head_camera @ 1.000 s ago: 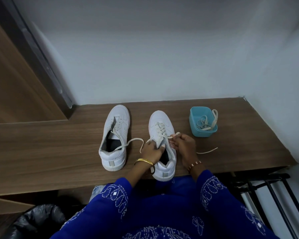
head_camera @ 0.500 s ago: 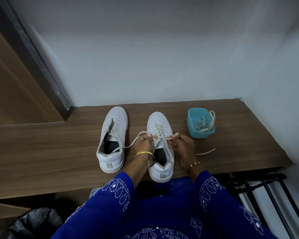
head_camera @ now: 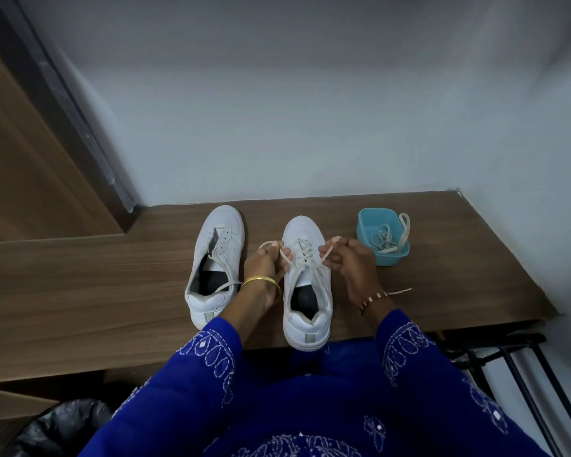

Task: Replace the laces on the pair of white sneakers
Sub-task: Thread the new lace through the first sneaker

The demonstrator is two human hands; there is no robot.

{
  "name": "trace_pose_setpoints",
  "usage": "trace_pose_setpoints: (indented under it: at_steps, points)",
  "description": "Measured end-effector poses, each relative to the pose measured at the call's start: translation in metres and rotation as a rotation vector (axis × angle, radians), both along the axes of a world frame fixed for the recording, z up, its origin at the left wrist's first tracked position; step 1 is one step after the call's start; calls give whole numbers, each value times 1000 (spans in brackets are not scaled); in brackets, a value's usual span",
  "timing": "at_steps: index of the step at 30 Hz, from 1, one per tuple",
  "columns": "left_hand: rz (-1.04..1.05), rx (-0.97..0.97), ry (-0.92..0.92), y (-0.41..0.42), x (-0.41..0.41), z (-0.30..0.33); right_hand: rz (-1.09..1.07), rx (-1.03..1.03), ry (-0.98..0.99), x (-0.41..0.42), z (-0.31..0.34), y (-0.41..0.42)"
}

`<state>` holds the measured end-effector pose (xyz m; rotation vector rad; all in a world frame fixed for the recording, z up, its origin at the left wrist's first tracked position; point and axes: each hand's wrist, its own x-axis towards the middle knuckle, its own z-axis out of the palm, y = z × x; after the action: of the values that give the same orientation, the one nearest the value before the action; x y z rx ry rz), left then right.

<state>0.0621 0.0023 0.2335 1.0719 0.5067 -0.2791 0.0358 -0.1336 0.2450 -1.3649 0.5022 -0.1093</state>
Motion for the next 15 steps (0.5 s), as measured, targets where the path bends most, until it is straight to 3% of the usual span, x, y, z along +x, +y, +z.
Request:
trace_pose_setpoints:
  at_steps: [9, 15]
  points:
    - [-31, 40, -268, -2, 16, 58, 59, -108, -254, 18, 62, 3]
    - [-265, 376, -458, -4, 33, 106, 184, -263, -472, 41, 133, 9]
